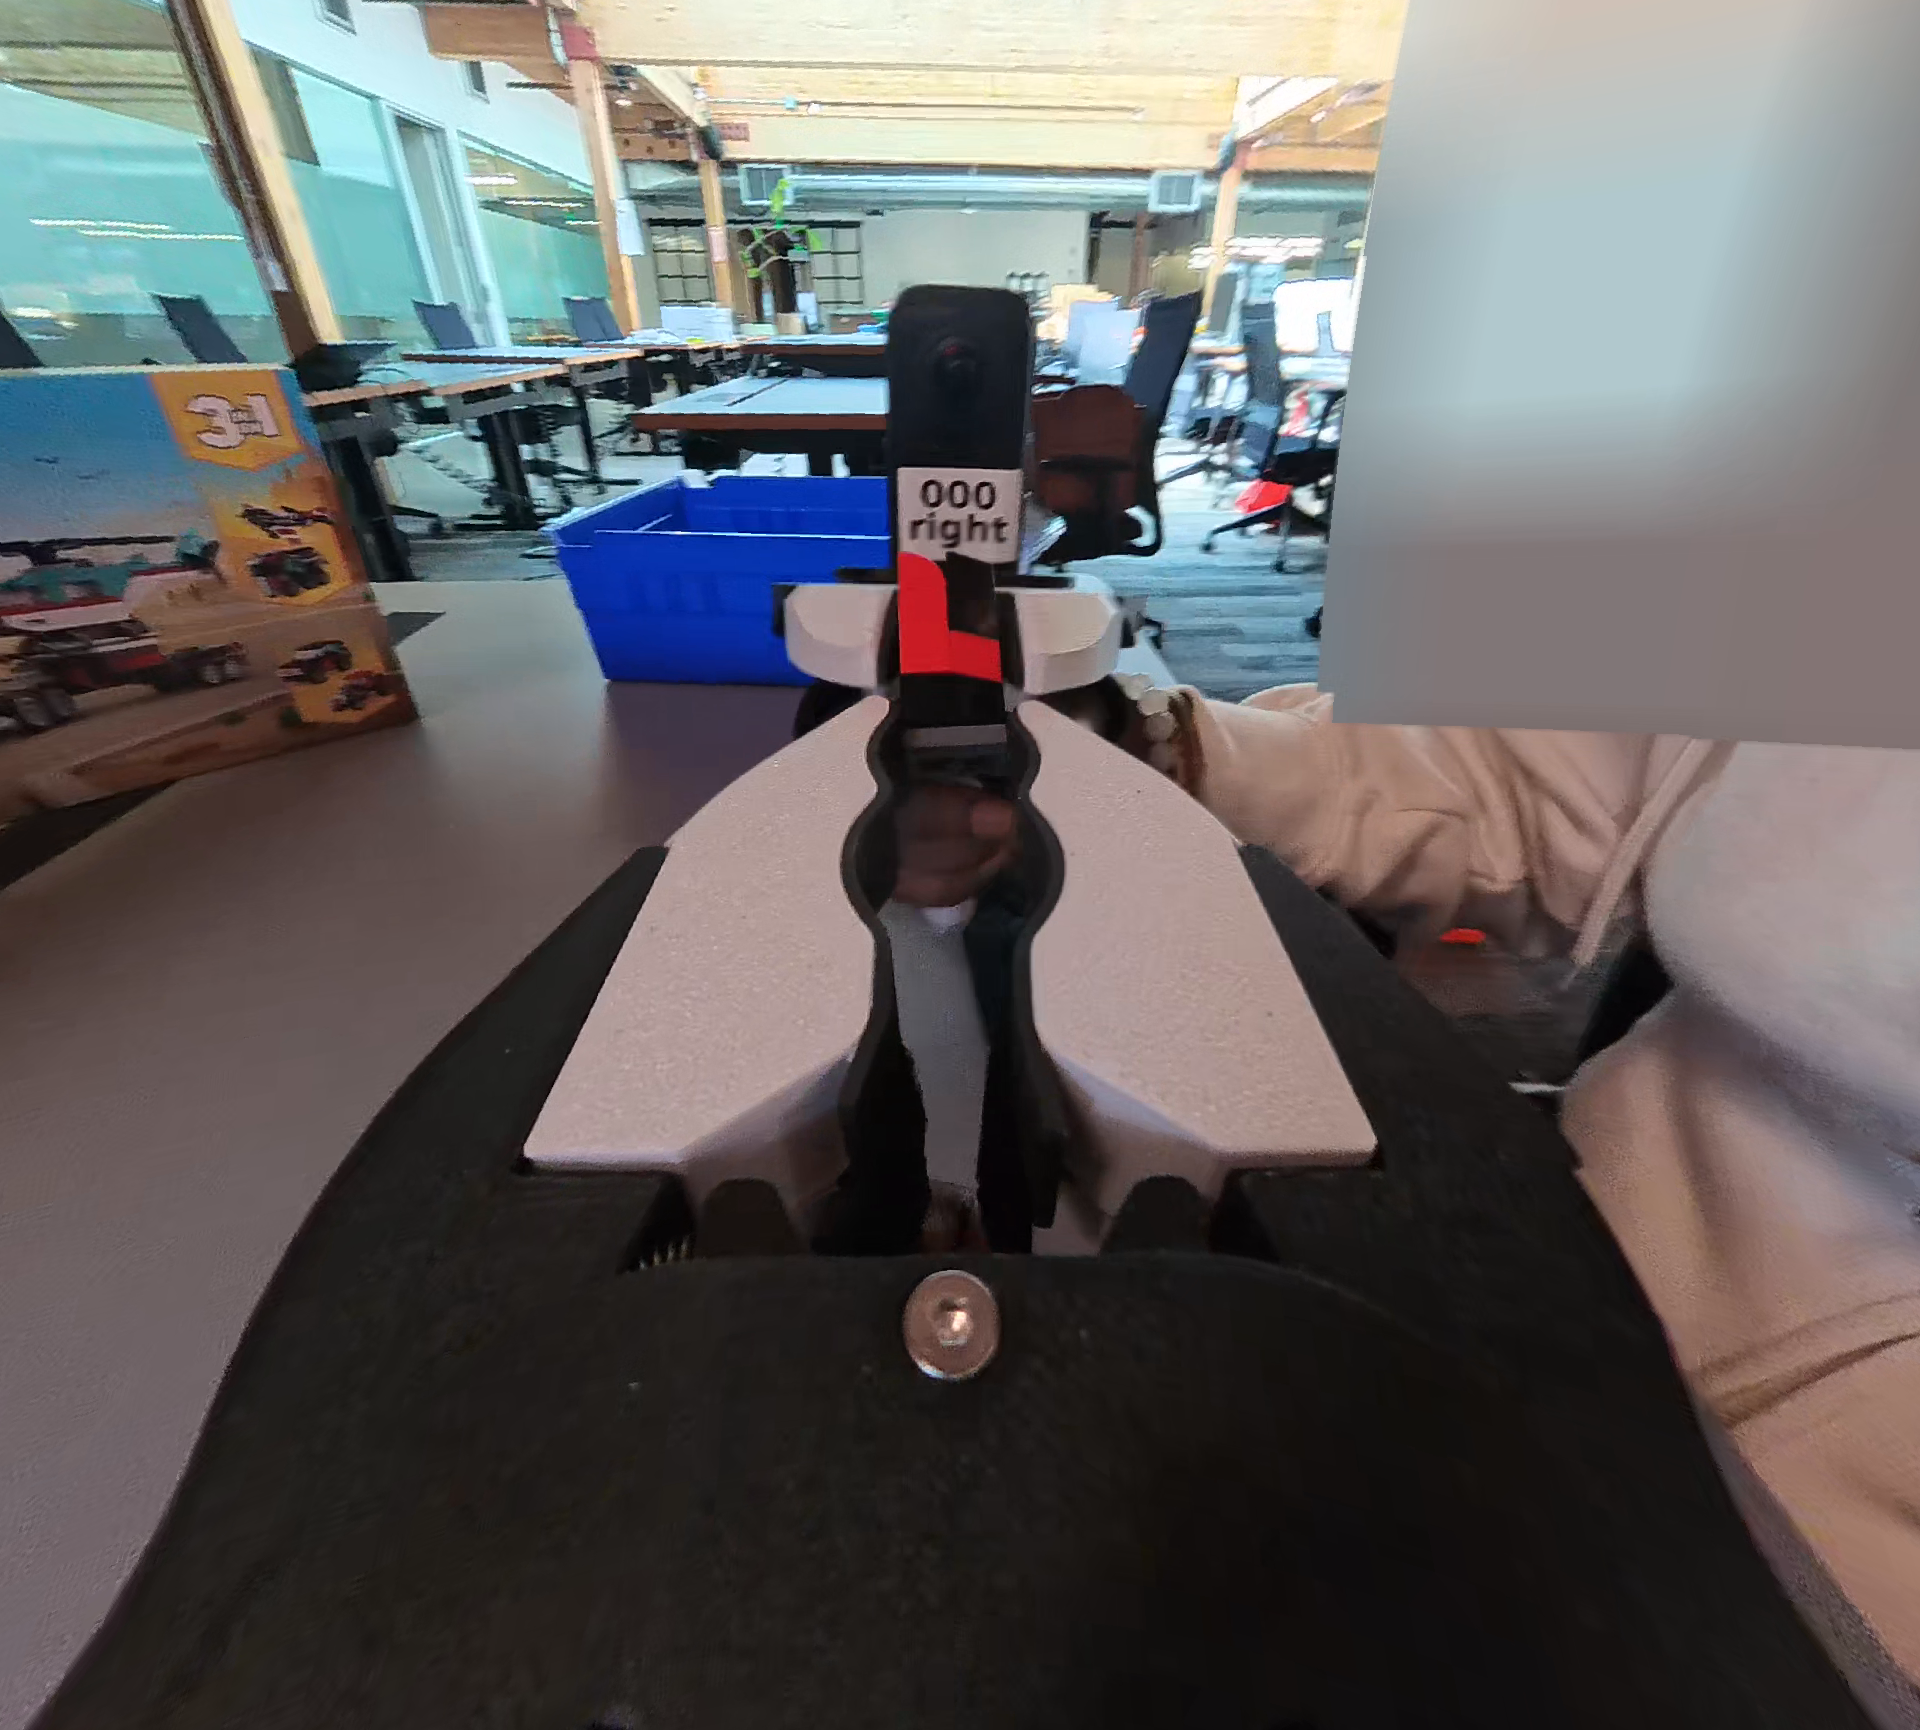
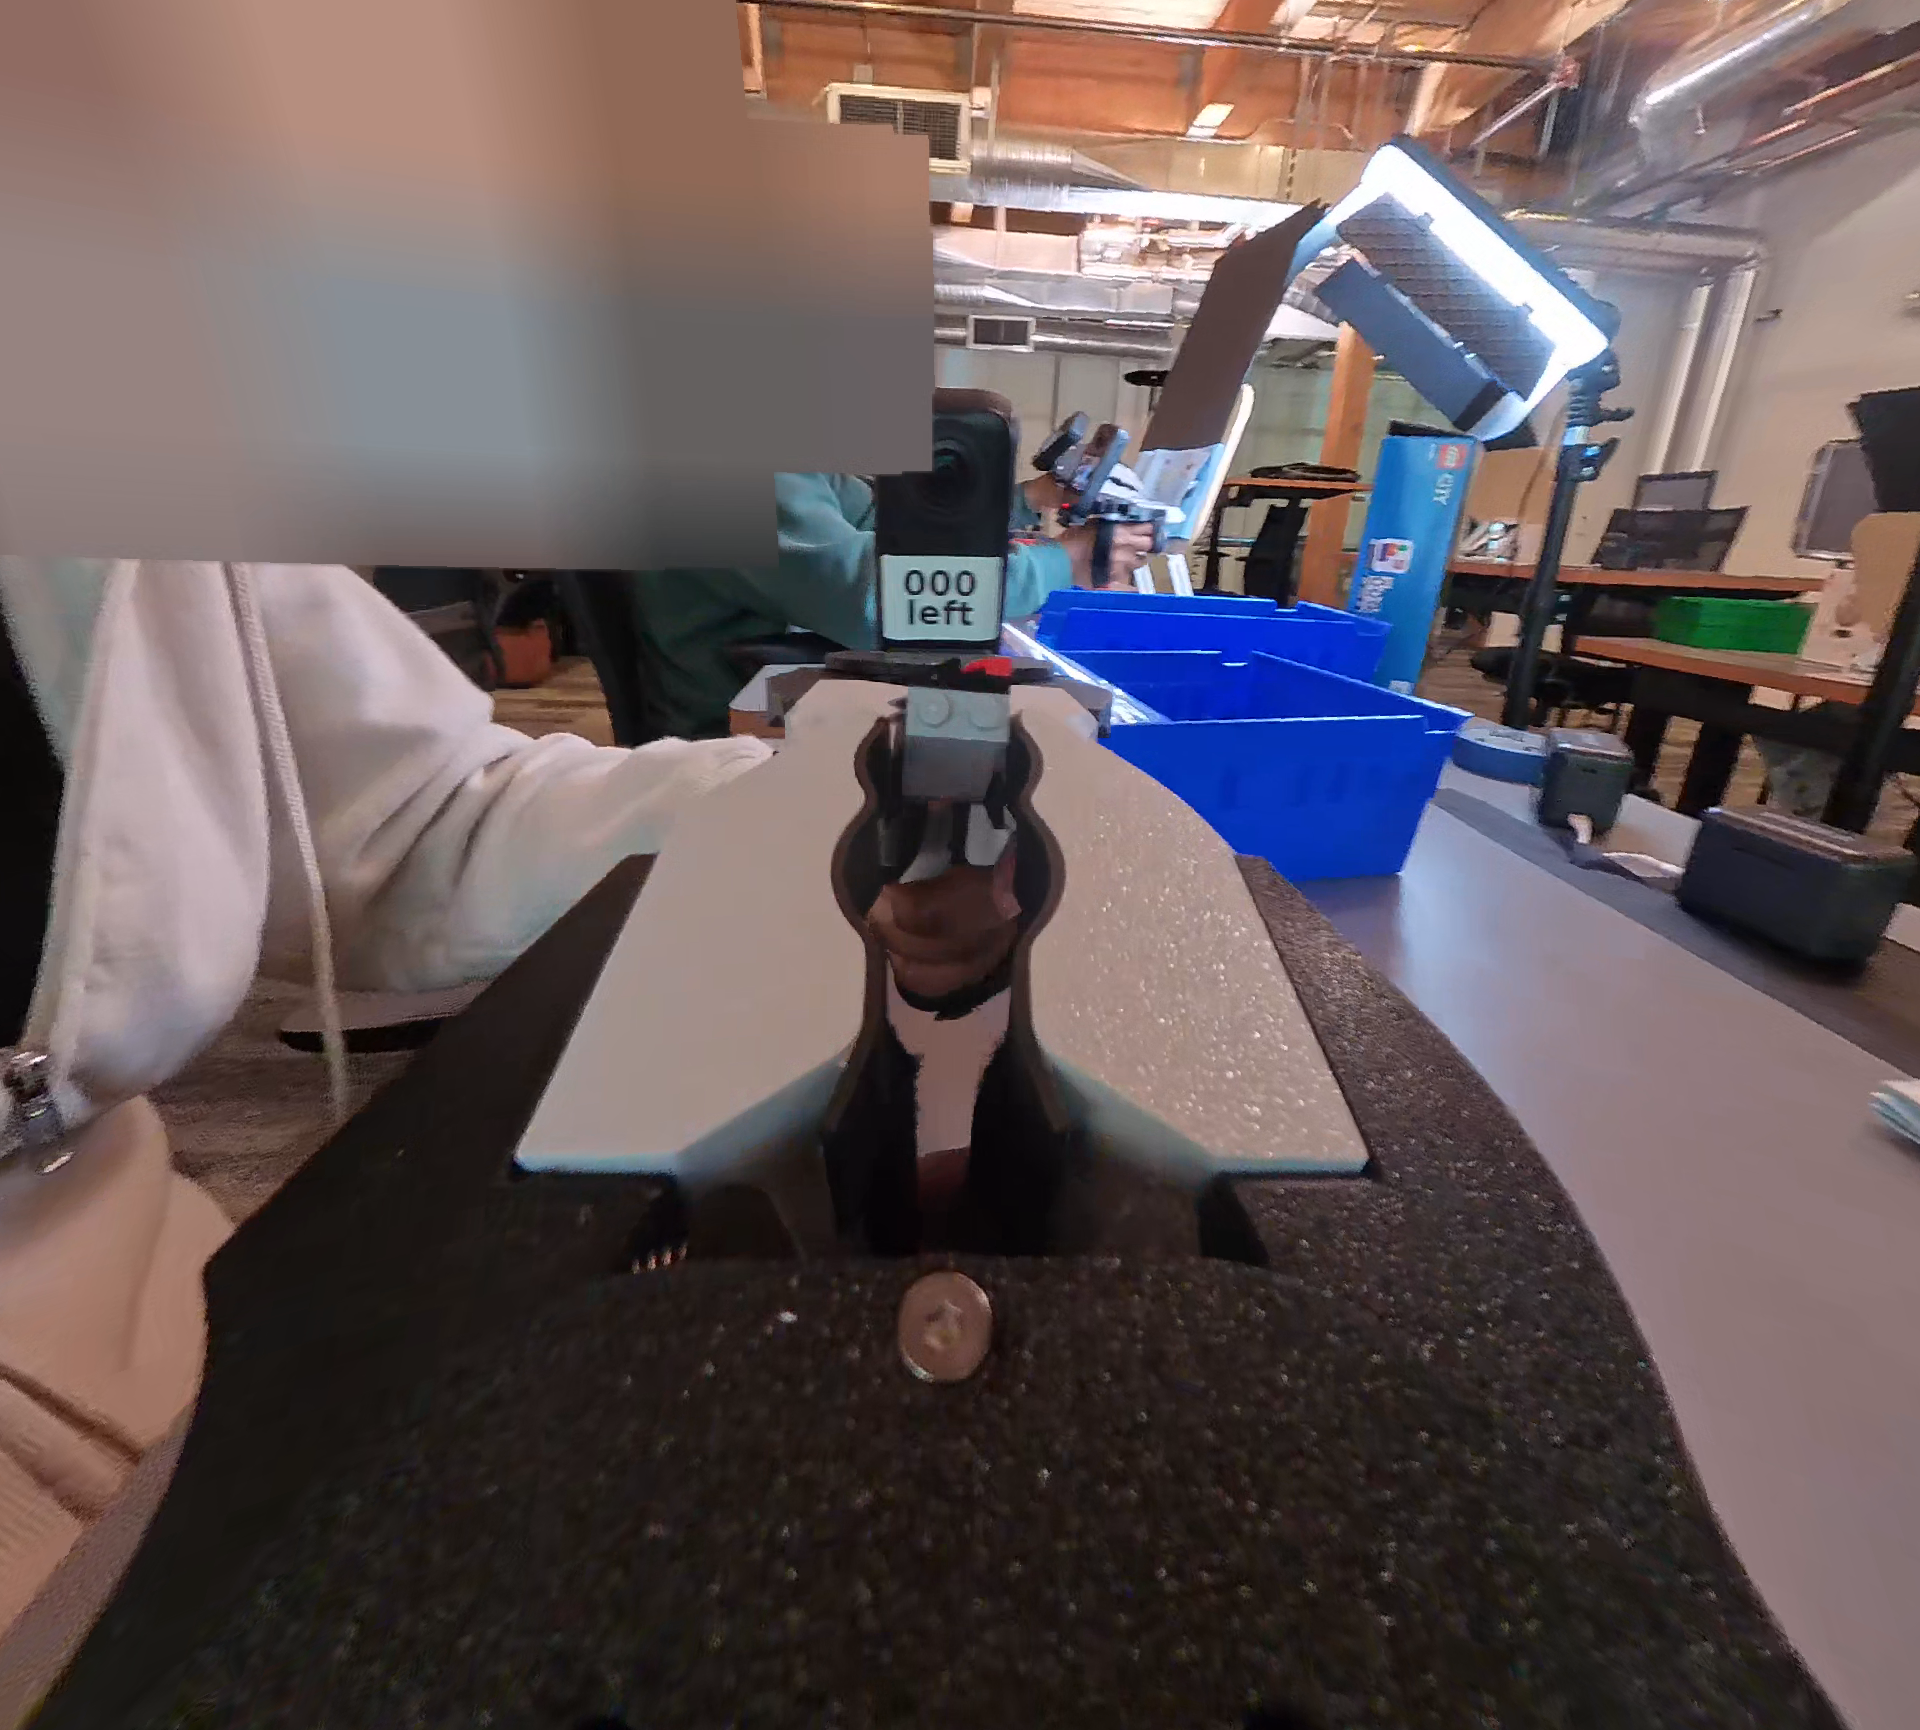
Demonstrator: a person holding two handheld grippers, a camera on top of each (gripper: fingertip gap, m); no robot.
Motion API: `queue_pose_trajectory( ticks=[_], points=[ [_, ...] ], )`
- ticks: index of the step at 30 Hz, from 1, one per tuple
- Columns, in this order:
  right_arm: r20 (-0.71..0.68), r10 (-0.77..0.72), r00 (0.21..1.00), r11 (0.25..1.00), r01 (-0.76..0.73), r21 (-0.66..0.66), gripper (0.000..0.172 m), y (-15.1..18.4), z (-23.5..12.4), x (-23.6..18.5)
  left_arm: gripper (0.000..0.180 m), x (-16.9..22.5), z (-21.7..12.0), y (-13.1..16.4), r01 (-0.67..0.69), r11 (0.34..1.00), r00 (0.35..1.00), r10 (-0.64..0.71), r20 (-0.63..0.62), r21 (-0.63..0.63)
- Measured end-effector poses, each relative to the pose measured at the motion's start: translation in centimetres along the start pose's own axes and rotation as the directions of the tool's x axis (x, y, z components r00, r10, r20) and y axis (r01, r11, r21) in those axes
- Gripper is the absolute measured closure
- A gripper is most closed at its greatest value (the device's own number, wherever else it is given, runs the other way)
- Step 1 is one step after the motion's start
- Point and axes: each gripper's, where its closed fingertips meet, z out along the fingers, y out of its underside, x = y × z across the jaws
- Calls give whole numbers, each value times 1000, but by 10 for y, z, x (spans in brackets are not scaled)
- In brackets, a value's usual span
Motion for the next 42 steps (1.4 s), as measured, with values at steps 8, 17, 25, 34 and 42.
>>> queue_pose_trajectory(
  ticks=[8,17,25,34,42],
  points=[
    [-118,-83,989,994,73,-87,139,5,-9,14,163,-25,-9,17,-345,907,903,390,177,-240],
    [-70,-155,985,982,147,-116,162,8,-8,6,151,-11,-8,2,-75,996,994,78,71,-46],
    [-164,-140,977,952,87,-293,170,34,-14,26,146,-17,-8,48,68,948,997,-50,67,-312],
    [-529,-113,841,798,-240,-553,131,29,-128,60,149,-46,-13,67,-50,912,963,152,221,-407],
    [-811,-116,573,775,-459,-434,130,17,-230,60,152,-49,-10,55,-144,913,932,255,257,-381]
  ],
)
